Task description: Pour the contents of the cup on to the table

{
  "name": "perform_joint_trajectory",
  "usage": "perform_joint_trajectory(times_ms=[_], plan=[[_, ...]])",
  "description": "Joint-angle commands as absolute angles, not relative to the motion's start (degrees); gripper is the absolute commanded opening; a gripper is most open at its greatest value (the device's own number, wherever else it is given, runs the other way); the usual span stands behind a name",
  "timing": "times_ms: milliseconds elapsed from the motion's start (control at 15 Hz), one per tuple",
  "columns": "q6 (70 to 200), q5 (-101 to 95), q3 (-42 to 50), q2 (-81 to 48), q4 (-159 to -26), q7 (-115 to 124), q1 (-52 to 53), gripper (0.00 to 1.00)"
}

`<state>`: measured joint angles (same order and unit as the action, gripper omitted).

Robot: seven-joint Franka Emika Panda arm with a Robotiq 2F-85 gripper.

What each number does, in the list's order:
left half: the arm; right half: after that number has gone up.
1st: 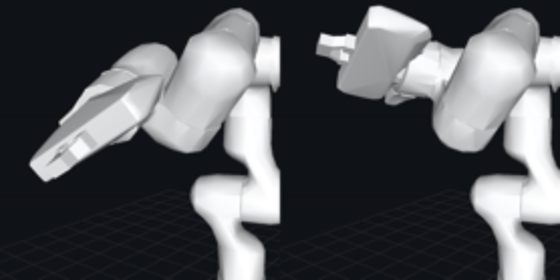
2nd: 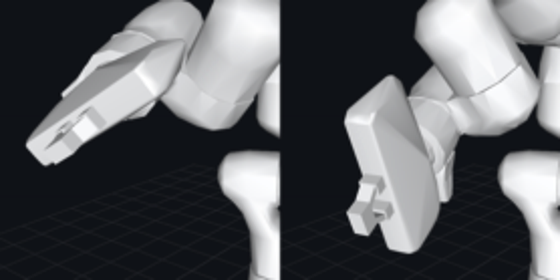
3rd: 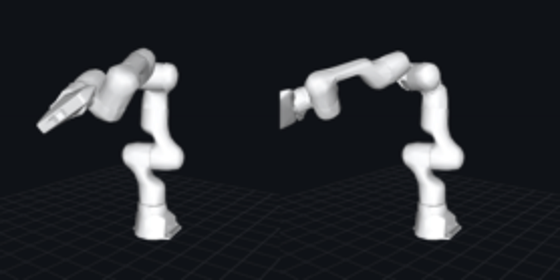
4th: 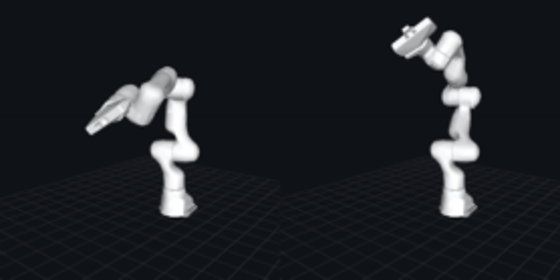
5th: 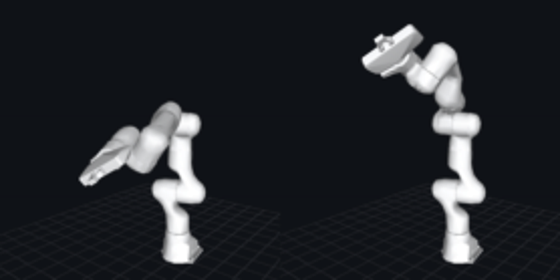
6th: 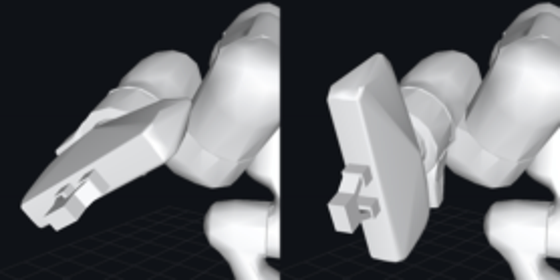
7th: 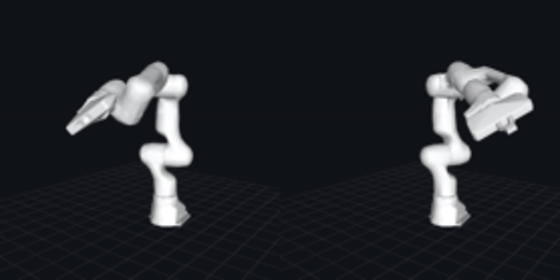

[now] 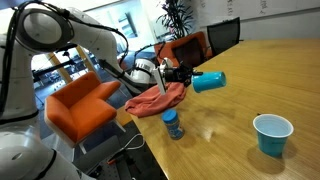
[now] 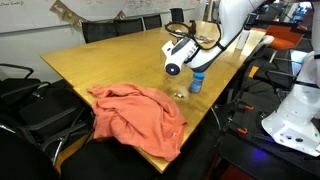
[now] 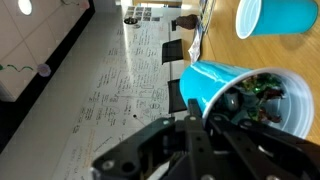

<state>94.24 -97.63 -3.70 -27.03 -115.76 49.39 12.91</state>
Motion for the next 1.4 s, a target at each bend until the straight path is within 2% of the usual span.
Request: perform_joint_trajectory(times_ms=[0,600,1333], plan=[[90.75,-100.63,-5.03,-26.56,-117.22,46.93,12.09,0.01],[90.28,-96.90,-7.30,-26.26,-116.50,44.52,10.55,0.01],[101.66,-66.37,-6.69,-18.77,-109.90,39.32,2.37,0.01]])
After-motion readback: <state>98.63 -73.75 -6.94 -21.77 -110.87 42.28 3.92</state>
